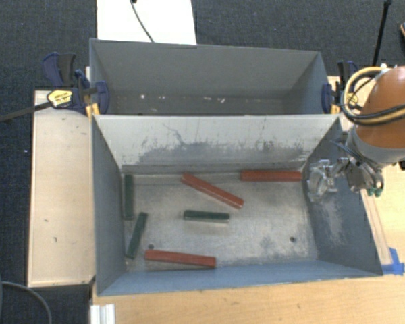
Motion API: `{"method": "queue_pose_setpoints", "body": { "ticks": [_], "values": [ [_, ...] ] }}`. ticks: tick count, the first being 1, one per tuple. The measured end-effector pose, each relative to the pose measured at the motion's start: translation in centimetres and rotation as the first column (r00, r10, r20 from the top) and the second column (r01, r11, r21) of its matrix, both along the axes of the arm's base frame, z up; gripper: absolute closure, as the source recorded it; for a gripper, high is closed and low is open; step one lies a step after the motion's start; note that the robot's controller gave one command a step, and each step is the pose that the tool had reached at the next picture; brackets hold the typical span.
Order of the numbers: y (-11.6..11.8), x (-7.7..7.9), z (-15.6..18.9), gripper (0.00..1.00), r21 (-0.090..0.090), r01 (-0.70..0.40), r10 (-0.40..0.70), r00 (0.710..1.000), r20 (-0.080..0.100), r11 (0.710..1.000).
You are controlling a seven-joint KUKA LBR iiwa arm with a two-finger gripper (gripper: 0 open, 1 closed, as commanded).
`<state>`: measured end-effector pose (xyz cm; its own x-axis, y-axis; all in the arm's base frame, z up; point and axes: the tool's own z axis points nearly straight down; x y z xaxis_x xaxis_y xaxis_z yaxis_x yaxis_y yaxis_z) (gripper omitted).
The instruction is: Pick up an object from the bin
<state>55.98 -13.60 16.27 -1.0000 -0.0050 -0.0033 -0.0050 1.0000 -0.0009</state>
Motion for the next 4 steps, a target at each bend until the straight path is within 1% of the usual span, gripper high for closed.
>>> {"method": "queue_pose_setpoints", "body": {
  "ticks": [1,2,3,4],
  "values": [
    [0.0,0.0,0.0,0.0,0.0,0.001,-0.001,1.0,0.0,1.0],
    [4.5,-0.7,3.1,0.0,0.001,-0.182,0.182,0.983,0.004,0.983],
    [4.4,-0.7,3.0,1.0,0.0,-0.182,0.182,0.983,0.002,0.983],
    [4.4,-0.7,3.0,0.0,0.0,-0.184,0.184,0.983,0.002,0.983]
  ]
}}
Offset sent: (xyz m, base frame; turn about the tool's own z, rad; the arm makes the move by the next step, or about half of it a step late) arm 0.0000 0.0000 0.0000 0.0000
